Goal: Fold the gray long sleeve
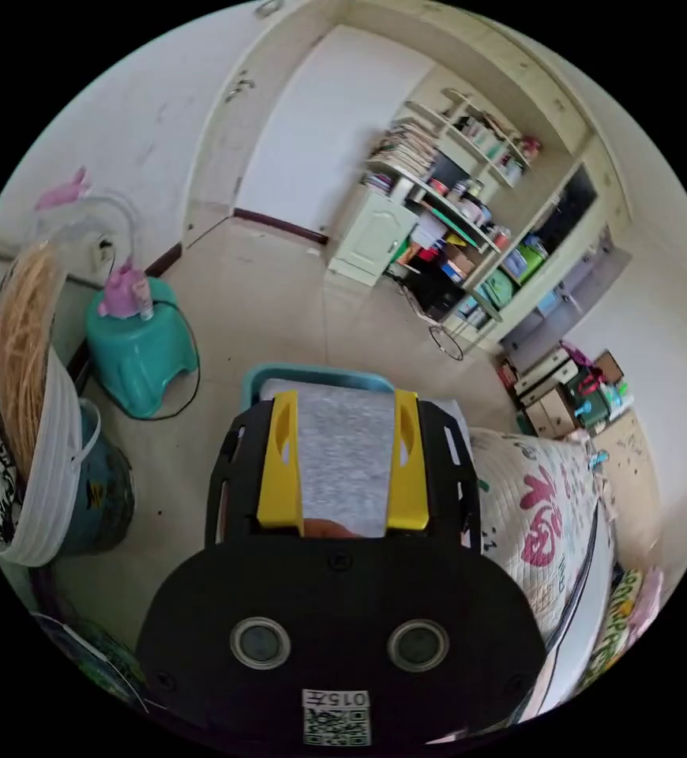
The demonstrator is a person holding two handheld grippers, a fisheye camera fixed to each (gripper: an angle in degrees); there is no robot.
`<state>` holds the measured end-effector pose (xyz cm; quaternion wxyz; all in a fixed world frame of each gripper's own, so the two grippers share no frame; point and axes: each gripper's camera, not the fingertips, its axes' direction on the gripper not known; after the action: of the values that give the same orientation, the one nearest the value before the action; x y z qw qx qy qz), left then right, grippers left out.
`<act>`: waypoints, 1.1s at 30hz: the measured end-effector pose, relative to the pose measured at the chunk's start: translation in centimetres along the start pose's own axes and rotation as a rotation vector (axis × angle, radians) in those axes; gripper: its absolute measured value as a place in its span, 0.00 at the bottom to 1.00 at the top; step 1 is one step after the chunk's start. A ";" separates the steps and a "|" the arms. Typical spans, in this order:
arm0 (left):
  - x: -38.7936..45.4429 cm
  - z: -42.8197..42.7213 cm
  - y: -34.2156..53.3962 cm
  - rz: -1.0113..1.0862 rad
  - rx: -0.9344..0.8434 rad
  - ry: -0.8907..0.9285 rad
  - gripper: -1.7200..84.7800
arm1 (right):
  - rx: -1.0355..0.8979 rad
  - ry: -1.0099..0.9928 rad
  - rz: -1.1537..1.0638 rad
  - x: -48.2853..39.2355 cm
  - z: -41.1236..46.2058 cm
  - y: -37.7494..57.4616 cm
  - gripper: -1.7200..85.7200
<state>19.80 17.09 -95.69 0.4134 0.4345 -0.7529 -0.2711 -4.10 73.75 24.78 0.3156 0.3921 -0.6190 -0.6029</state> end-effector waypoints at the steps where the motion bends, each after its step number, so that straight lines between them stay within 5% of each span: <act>1: -1.6 0.0 -0.8 -0.033 -0.008 0.008 0.22 | -0.033 -0.042 0.016 0.4 0.2 0.7 0.07; 10: -4.4 1.4 -3.4 -0.063 -0.024 0.196 0.26 | 0.008 -0.176 0.345 6.9 -4.1 6.6 0.06; 14: -4.1 1.2 -4.0 -0.026 -0.045 0.139 0.26 | 0.065 -0.263 0.476 10.3 -6.3 9.0 0.05; 20: -7.1 -2.8 -4.8 0.044 -0.067 0.150 0.15 | 0.098 -0.322 0.567 15.0 -9.3 12.0 0.02; 23: -10.5 -6.3 -4.8 0.014 -0.052 0.325 0.12 | 0.086 -0.307 0.557 16.6 -10.6 12.6 0.02; 33: -6.6 -18.3 -1.3 0.295 -0.070 1.468 0.10 | 0.057 -0.315 0.533 23.2 -15.4 12.9 0.09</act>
<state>37.86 21.35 -89.88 0.8550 0.3848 -0.3252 0.1228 -3.62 45.57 36.78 0.3517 0.1261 -0.7580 -0.5347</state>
